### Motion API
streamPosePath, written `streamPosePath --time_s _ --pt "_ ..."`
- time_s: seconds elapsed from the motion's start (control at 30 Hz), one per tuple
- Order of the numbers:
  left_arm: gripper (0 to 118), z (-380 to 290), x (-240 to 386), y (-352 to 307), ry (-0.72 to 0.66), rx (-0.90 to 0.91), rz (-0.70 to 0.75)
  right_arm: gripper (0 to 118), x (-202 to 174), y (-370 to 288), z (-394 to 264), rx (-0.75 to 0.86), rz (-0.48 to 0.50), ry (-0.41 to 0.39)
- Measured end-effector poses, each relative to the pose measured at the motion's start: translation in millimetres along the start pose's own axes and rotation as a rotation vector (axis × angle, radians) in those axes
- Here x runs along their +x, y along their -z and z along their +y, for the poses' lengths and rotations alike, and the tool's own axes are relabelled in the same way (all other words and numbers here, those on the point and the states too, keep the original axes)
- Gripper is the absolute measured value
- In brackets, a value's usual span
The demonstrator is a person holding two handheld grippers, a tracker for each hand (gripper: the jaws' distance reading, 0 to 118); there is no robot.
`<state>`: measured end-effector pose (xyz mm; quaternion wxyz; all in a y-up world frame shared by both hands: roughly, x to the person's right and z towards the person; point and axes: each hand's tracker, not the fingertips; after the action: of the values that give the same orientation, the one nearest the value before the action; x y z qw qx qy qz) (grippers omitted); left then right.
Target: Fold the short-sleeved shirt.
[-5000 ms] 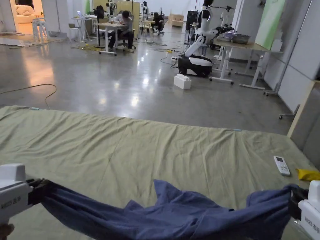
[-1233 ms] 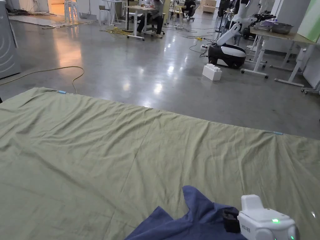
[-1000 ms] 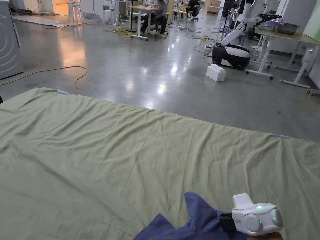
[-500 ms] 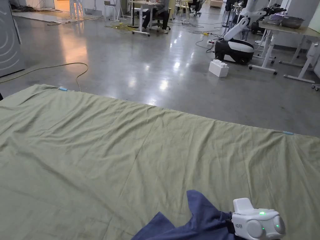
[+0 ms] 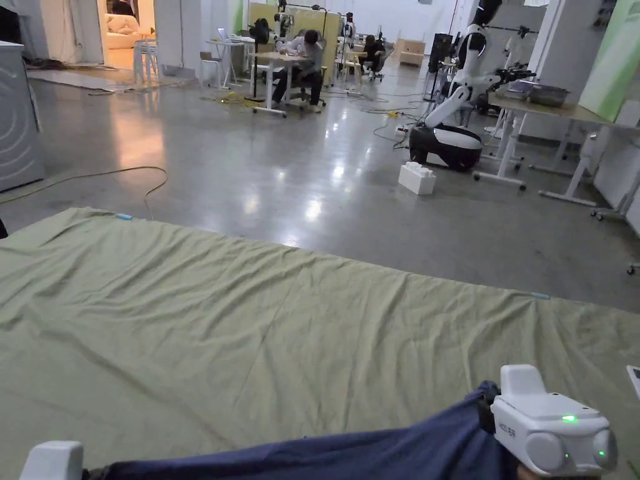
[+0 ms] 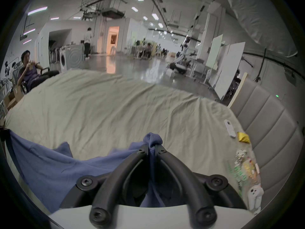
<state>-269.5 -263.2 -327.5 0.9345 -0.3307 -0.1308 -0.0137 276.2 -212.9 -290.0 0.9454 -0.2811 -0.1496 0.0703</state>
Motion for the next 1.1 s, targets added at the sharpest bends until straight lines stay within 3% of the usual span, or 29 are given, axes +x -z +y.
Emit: streamPosePath --time_s 0.27,0.33,0.4,0.47,0.53,0.57,0.63,0.73,0.83,1.1 --pt "5 91.2 20.3 -31.9 0.027 0.172 -0.057 7 52.3 -97.1 69.3 0.191 -0.092 0.088" --pt "5 58.0 10.4 -17.5 0.039 0.225 -0.062 7 63.9 -117.8 86.3 0.235 -0.119 0.096" --pt "5 110.8 30.9 -37.5 0.036 0.255 -0.068 7 73.1 -136.2 104.9 0.3 -0.161 0.047" --pt "5 113.7 33.0 -37.5 0.046 0.281 -0.083 6 82.5 -150.2 119.2 0.314 -0.188 0.058" --pt "5 209.0 44.1 -39.1 0.069 0.305 -0.063 7 93.6 -163.8 135.6 0.338 -0.203 0.082" --pt "5 223.8 45.1 -38.3 0.065 0.315 -0.073 6 98.3 -168.8 141.9 0.341 -0.196 0.116" --pt "5 255.3 55.7 -51.1 0.063 0.341 -0.091 7 101.9 -183.3 158.1 0.374 -0.218 0.111" --pt "5 298.0 65.3 -52.6 0.078 0.377 -0.096 6 104.7 -194.6 183.2 0.422 -0.284 0.046" --pt "5 311.8 97.9 -89.8 0.082 0.404 -0.085 6 110.8 -198.7 207.4 0.428 -0.277 0.095" --pt "5 386.9 104.2 -86.3 0.088 0.473 -0.058 7 124.2 -184.6 267.9 0.476 -0.341 0.06"
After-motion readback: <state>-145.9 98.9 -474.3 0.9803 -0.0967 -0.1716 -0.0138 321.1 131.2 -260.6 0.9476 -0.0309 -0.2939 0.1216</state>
